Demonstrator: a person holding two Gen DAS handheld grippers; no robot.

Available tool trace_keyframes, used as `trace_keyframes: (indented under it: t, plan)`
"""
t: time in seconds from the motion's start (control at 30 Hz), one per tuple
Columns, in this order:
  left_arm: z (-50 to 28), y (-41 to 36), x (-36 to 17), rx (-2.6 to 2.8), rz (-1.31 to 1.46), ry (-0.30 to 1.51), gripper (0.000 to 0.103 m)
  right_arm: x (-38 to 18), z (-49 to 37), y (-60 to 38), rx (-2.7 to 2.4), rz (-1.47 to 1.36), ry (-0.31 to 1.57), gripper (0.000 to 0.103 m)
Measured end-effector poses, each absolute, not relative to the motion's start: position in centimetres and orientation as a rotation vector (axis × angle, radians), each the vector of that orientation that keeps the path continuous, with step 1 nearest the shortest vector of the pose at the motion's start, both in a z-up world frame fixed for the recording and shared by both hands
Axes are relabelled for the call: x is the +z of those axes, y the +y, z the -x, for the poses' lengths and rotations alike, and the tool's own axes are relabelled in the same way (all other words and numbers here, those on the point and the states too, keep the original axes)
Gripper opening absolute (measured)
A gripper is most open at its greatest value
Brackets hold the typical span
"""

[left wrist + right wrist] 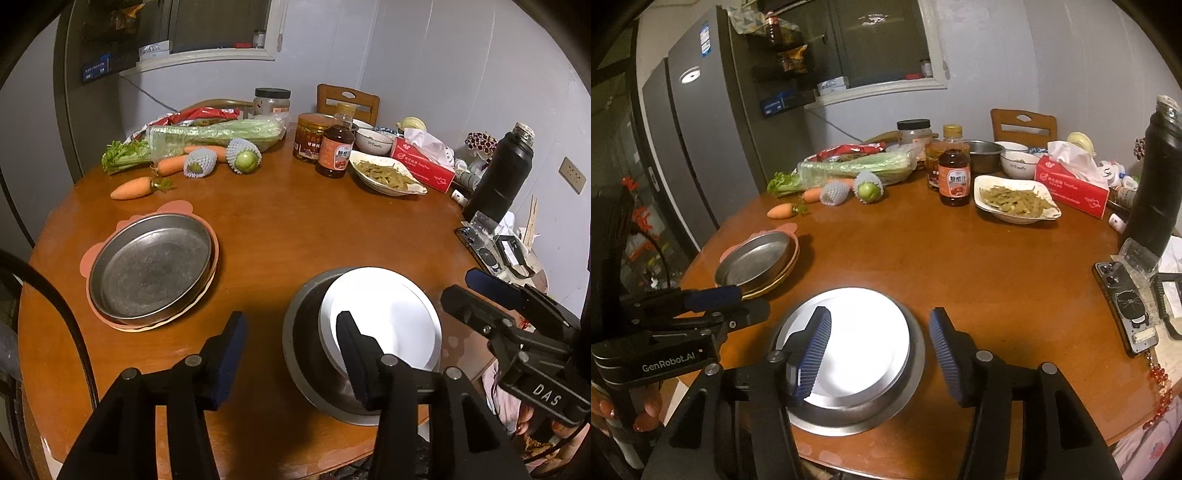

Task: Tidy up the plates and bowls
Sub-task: 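Grasp the steel bowl rim with both tools and lift it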

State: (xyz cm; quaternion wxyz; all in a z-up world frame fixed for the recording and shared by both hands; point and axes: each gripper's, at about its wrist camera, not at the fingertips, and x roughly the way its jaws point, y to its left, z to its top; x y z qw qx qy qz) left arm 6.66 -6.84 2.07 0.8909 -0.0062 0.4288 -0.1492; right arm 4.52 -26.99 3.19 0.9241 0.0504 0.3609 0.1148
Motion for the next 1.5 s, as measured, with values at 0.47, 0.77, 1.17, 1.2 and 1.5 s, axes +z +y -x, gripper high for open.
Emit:
trace_keyframes:
  t: [0.47, 0.77, 1.17, 1.2, 1.5]
  plan:
    - [-8.0, -8.4, -0.2, -0.349, 0.022, 0.965, 0.057, 0.1, -5.8, -27.3, 0.212, -0.134, 0.853, 0.062]
    - [-8.8, -9.1, -2.2, -0.356, 0.02, 1.024, 0.057, -2.3, -6.4, -27.4, 0.24, -0.195, 0.943, 0.062]
    - [-9.1, -9.2, -3.3, -0.384, 0.022, 1.041, 0.054, -3.1, -6.9, -26.9, 0.255, -0.207, 0.943, 0.052]
    - [-9.0, -9.2, -3.2, -0.385, 0.017, 1.036, 0.054, -3.0, -6.9, -27.0, 0.252, -0.21, 0.94, 0.05]
    - [-9.4, -7.3, -2.4, -0.365, 0.057, 1.019, 0.054, -2.3, -7.8, -26.1, 0.256, -0.206, 0.92, 0.045]
